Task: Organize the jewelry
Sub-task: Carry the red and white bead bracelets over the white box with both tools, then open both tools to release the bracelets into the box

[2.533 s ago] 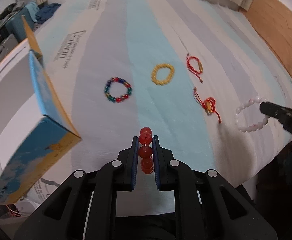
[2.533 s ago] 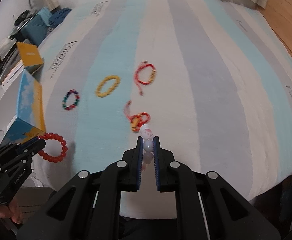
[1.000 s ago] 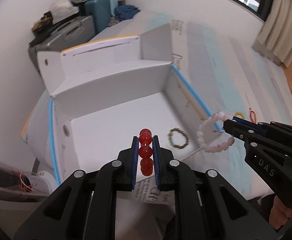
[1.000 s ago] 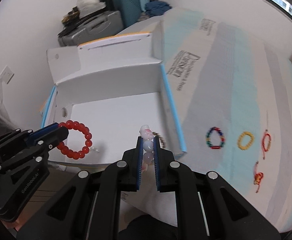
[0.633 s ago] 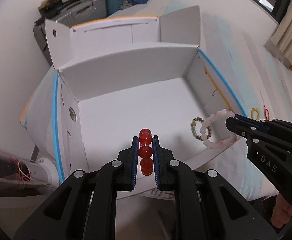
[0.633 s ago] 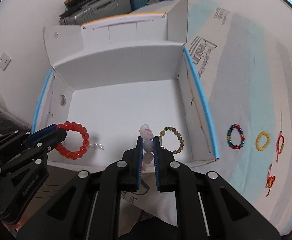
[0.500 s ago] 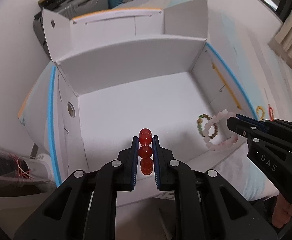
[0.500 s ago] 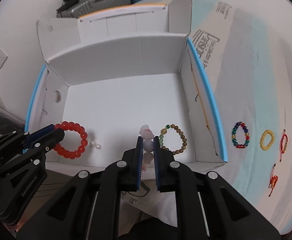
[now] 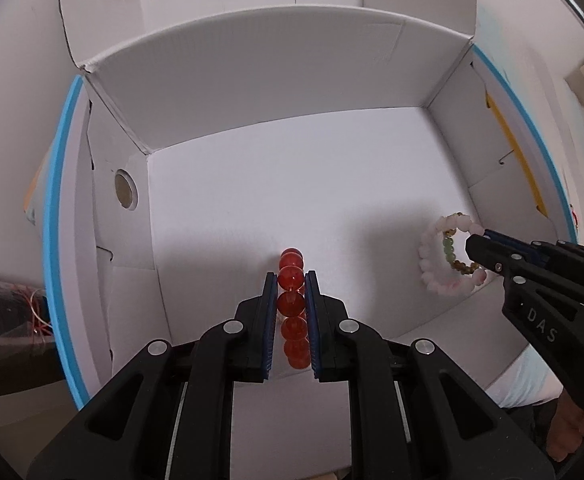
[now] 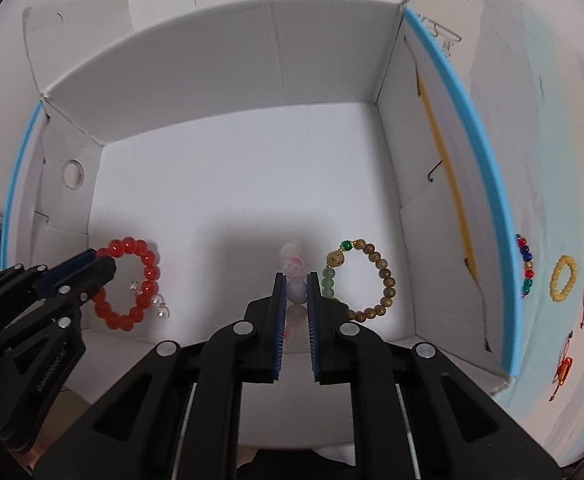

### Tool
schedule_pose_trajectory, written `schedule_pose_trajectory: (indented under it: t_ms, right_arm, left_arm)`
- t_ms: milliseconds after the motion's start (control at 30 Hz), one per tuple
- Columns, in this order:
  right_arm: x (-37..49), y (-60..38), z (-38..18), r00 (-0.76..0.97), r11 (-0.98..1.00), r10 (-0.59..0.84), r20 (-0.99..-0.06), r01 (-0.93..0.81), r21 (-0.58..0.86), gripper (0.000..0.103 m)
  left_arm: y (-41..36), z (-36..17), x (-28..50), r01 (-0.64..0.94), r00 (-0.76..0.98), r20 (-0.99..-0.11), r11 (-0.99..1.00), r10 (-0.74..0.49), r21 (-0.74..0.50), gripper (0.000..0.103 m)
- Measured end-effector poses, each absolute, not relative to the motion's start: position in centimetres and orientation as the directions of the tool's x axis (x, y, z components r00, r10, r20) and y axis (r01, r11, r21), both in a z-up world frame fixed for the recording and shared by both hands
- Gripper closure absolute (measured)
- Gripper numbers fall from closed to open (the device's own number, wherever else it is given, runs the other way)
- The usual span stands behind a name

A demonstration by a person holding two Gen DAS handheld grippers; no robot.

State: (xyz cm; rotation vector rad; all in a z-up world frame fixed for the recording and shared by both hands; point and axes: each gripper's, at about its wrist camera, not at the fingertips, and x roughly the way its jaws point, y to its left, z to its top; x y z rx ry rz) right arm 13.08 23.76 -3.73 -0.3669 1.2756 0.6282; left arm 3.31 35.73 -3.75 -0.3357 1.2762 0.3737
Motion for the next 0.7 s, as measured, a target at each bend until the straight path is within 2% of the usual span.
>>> schedule_pose_trajectory:
  t_ms: [300,467,500,667,700]
  right_arm:
    - [13.4,23.5,-4.4,0.144,0.79,0.227,-0.963,-0.606,0.096,0.09]
    - [13.3,22.9,-3.4,0.171,0.795,0.254,-0.952,-0.597,0.105,0.065]
    - [13.3,22.8,-3.1,0.175,0.796,0.26,-0.95,-0.596,0.108,0.062]
    - [12.9,21.8,-1.1,0.209,0.801,0.295,-0.933,-0.586,0.122,0.044]
    - [12.7,21.6,-0.5,0.22,0.801,0.3,-0.928,-0.587,0.12,0.043]
  left_arm:
    - [35.2,-3.7,3.1,-0.452,0.249,-0.963,0.892,0.098,-0.027,0.089]
    - [34.6,-2.8,2.9,-0.448,0.267,-0.954,0.894,0.135,0.002,0.085]
    - [34.5,-2.5,2.8,-0.451,0.27,-0.952,0.893,0.141,0.005,0.079]
    - [33.6,-1.6,2.2,-0.458,0.287,-0.945,0.889,0.158,0.01,0.066]
    - [33.4,-1.3,2.1,-0.46,0.295,-0.941,0.888,0.163,0.01,0.057]
